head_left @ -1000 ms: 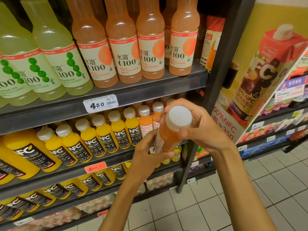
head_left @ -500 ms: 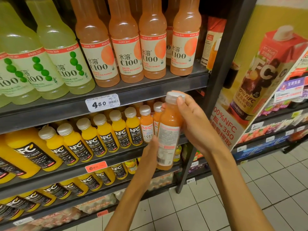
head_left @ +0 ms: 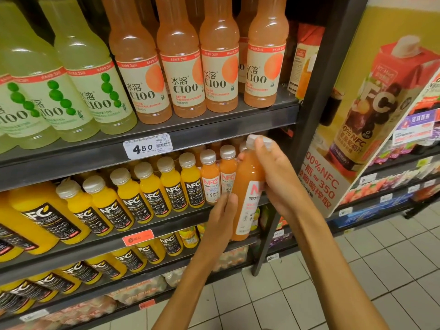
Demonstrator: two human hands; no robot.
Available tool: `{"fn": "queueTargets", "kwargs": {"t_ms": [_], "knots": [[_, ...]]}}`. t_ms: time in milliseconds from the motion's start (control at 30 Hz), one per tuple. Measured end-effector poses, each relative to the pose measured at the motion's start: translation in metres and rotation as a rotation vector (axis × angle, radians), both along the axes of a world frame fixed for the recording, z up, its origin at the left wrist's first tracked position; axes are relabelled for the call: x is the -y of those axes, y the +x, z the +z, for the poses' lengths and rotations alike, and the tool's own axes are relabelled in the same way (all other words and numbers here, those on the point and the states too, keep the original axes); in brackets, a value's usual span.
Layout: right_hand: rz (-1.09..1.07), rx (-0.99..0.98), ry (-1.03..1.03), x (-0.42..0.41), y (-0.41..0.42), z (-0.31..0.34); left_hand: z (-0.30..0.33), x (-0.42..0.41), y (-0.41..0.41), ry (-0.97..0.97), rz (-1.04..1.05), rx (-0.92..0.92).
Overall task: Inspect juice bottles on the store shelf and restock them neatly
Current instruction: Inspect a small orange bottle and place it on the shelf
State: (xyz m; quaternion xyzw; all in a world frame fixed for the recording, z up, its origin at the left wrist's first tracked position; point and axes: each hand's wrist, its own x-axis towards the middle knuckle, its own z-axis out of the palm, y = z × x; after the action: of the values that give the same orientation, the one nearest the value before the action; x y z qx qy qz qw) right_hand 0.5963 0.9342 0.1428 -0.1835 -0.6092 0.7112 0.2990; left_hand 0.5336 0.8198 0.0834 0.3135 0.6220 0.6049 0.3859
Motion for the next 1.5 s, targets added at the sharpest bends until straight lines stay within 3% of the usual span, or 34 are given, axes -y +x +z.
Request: {"fn": "queueTargets", "kwargs": {"t_ms": [133,333,500,633,733,933,1100,1200,1367,1500], "knots": [[0.076,0.031,-0.085,-0.006,-0.002,-0.001,-0.002,-0.009,-0.004,-0.032,0.043,0.146],[0.048,-0.001,-0.114,-0.014,-0.003,-0.001,-0.016,-0.022,-0.004,-0.006,-0.079,0.317],[0.05,-0.128,-0.098,-0.015,-0.003,-0.003,-0.023,-0.025,-0.003,-0.023,-0.022,0.137],[-0.069,-0.162,0.158,-0.014,-0.001,-0.009,-0.027,-0.026,-0.008,0.062,-0.036,-0.038],[-0.09,-0.173,0.191,-0.016,0.0,-0.013,-0.035,-0.031,-0.009,0.024,-0.097,-0.119],[-0.021,0.065,0.195,-0.035,0.007,-0.02,-0.062,-0.043,-0.009,-0.027,-0.138,-0.05],[0.05,0.331,0.474,-0.05,0.02,-0.028,-0.086,-0.065,-0.005,-0.071,-0.062,0.008],[-0.075,0.451,0.561,-0.058,0.023,-0.037,-0.096,-0.081,-0.01,-0.121,-0.032,0.023],[-0.329,0.433,0.651,-0.063,0.018,-0.05,-0.102,-0.114,-0.019,-0.254,0.036,0.089],[-0.352,0.437,0.731,-0.077,0.01,-0.05,-0.103,-0.13,-0.024,-0.36,0.017,0.166]]}}
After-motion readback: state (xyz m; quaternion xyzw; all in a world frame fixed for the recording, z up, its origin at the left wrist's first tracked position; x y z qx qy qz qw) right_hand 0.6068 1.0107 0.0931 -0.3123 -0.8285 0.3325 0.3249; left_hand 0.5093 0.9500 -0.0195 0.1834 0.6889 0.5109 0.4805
